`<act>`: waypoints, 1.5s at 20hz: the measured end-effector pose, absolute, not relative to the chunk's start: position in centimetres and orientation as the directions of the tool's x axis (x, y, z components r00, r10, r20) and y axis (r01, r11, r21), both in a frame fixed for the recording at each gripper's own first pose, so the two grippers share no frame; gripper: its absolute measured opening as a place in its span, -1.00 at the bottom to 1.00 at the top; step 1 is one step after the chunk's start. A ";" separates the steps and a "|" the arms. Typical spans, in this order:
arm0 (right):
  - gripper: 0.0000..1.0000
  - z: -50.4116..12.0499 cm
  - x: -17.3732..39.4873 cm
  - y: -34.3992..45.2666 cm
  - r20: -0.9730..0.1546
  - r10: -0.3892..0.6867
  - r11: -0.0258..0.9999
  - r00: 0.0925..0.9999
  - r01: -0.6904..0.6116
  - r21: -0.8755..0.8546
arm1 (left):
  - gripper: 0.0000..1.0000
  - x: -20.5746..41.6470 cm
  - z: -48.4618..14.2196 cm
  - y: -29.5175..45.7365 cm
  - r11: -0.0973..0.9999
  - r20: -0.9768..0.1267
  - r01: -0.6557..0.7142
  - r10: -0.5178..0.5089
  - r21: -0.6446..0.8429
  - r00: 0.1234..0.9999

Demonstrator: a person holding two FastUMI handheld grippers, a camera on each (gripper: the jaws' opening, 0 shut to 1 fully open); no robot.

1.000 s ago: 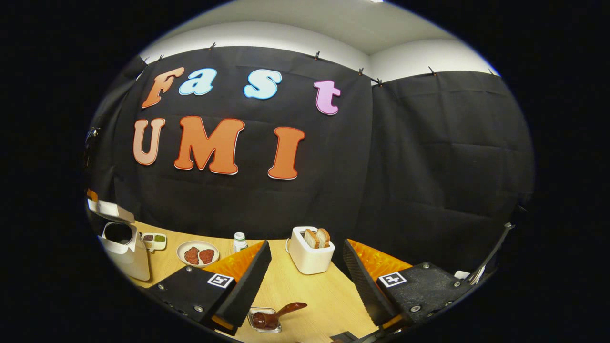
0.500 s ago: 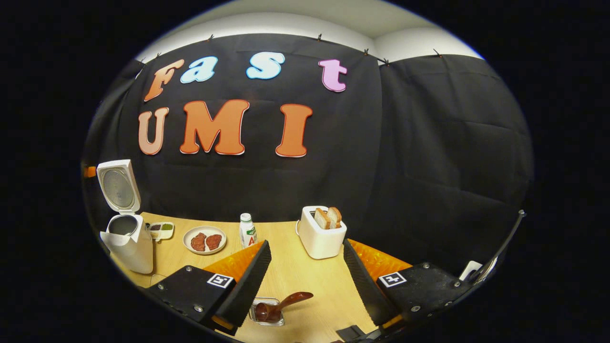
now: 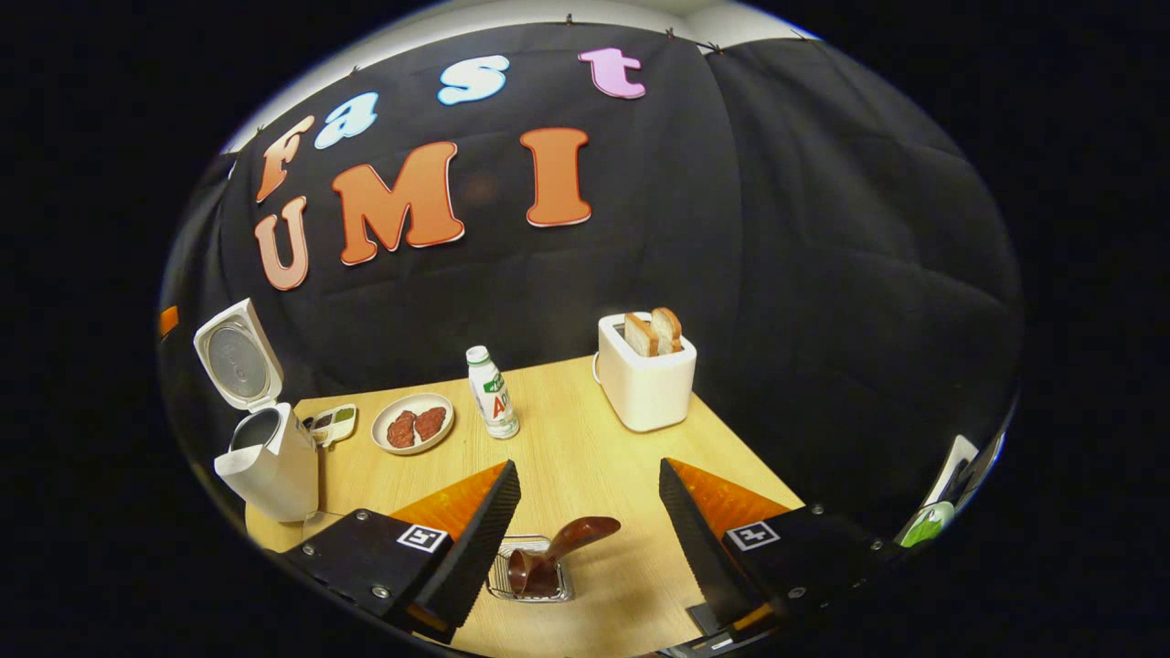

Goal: Close the left gripper, press the button to open the rice cooker; take a wooden spoon from the chopstick holder with the right hand, scoop a spoonful of rice and pour it into the rice cooker, then put the wooden spoon back into the chopstick holder.

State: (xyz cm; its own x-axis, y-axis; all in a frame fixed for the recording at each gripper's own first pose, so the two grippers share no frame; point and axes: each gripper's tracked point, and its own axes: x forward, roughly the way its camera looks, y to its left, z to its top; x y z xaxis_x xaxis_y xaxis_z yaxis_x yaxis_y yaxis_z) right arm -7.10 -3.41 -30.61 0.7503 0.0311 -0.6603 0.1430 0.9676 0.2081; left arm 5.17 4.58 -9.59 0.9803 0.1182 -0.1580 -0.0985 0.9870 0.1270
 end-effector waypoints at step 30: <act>-0.65 -41.8 -8.6 2.1 -0.708 0.187 0.763 0.681 0.353 0.541 | 0.94 -0.2 -8.0 -1.5 0.965 -0.153 -0.027 0.069 0.260 0.986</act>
State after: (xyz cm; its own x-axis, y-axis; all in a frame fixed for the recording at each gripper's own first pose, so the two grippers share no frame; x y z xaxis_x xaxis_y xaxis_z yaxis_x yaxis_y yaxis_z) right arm -8.60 2.06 -41.82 0.6806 0.1868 -0.7084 0.3534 0.7633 0.5408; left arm -0.18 -1.51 -7.95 0.9858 0.0691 -0.1528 -0.0273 0.9652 0.2599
